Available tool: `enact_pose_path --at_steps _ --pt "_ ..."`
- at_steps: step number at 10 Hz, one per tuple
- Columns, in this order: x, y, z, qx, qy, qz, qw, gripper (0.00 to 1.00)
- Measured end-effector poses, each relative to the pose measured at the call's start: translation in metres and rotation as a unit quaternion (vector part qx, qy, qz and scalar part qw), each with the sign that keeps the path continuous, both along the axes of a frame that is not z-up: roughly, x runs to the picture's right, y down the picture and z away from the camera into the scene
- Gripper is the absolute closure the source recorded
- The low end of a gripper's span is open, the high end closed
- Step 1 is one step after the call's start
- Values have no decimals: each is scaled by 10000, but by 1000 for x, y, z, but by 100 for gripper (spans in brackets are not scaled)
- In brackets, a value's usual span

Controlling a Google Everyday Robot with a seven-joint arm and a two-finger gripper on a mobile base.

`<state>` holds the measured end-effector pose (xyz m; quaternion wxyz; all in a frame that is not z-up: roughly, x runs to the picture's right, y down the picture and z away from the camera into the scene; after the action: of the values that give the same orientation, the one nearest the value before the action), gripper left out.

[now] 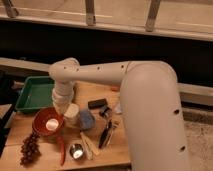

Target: Stack bowls into tray

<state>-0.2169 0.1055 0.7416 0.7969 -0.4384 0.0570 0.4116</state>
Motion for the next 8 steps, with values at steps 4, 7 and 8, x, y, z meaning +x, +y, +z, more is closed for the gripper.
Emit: enact_pose_path --at_steps 4,7,8 --pt "-25 1 28 -30 -253 207 9995 99" --pt "-37 7 41 -124 -393 301 9987 77" --pt "-42 15 45 -174 -441 296 9984 65"
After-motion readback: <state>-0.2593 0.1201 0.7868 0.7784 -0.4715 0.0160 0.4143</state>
